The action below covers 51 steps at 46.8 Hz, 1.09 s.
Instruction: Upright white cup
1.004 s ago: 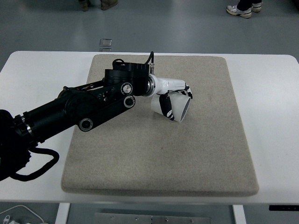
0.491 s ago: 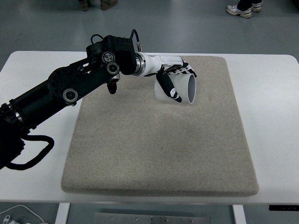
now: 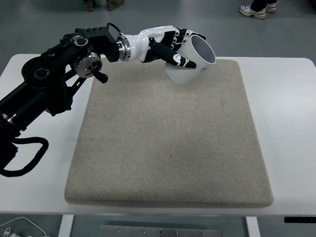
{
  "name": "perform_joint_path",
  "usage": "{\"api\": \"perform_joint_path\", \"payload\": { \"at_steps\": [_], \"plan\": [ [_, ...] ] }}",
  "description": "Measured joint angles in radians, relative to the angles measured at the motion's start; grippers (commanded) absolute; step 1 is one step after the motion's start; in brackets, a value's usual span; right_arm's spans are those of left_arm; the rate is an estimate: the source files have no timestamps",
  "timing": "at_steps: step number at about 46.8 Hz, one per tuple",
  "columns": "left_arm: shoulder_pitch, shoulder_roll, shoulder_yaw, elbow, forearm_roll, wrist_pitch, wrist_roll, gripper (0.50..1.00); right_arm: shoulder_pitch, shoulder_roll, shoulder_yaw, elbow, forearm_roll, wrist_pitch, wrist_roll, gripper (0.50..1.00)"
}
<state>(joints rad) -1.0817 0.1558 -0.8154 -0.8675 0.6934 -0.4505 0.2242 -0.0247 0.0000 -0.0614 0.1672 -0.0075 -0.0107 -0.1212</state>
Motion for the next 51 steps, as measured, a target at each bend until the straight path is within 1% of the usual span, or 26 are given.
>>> {"api": "perform_joint_path", "payload": {
  "at_steps": [4, 10, 17, 20, 26, 32, 40, 44, 48, 51],
  "plan": [
    [0.02, 0.011, -0.012, 0.001, -0.082, 0.0, -0.027, 0.536, 0.0, 0.0, 0.0, 0.0, 0.0, 0.0, 0.0, 0.93],
    [0.05, 0.028, -0.063, 0.005, -0.138, -0.006, -0.041, 0.531, 0.0, 0.0, 0.0, 0.0, 0.0, 0.0, 0.0, 0.93],
    [0.101, 0.035, -0.15, 0.033, -0.143, -0.06, -0.078, 0.525, 0.0, 0.0, 0.0, 0.0, 0.0, 0.0, 0.0, 0.93],
    [0.116, 0.036, -0.175, 0.05, -0.143, -0.074, -0.096, 0.525, 0.0, 0.0, 0.0, 0.0, 0.0, 0.0, 0.0, 0.93],
    [0.142, 0.05, -0.186, 0.083, -0.149, -0.079, -0.16, 0.525, 0.0, 0.0, 0.0, 0.0, 0.0, 0.0, 0.0, 0.93],
    [0.173, 0.073, -0.186, 0.094, -0.208, -0.084, -0.214, 0.525, 0.0, 0.0, 0.0, 0.0, 0.0, 0.0, 0.0, 0.93],
    [0.212, 0.079, -0.185, 0.145, -0.268, -0.129, -0.273, 0.525, 0.0, 0.0, 0.0, 0.0, 0.0, 0.0, 0.0, 0.93],
    [0.233, 0.083, -0.184, 0.17, -0.274, -0.156, -0.323, 0.525, 0.0, 0.0, 0.001, 0.0, 0.0, 0.0, 0.0, 0.93],
    [0.252, 0.087, -0.183, 0.191, -0.274, -0.16, -0.383, 0.525, 0.0, 0.0, 0.002, 0.0, 0.0, 0.0, 0.0, 0.93],
    [0.275, 0.088, -0.175, 0.196, -0.267, -0.161, -0.417, 0.525, 0.0, 0.0, 0.003, 0.0, 0.0, 0.0, 0.0, 0.93]
  ]
}}
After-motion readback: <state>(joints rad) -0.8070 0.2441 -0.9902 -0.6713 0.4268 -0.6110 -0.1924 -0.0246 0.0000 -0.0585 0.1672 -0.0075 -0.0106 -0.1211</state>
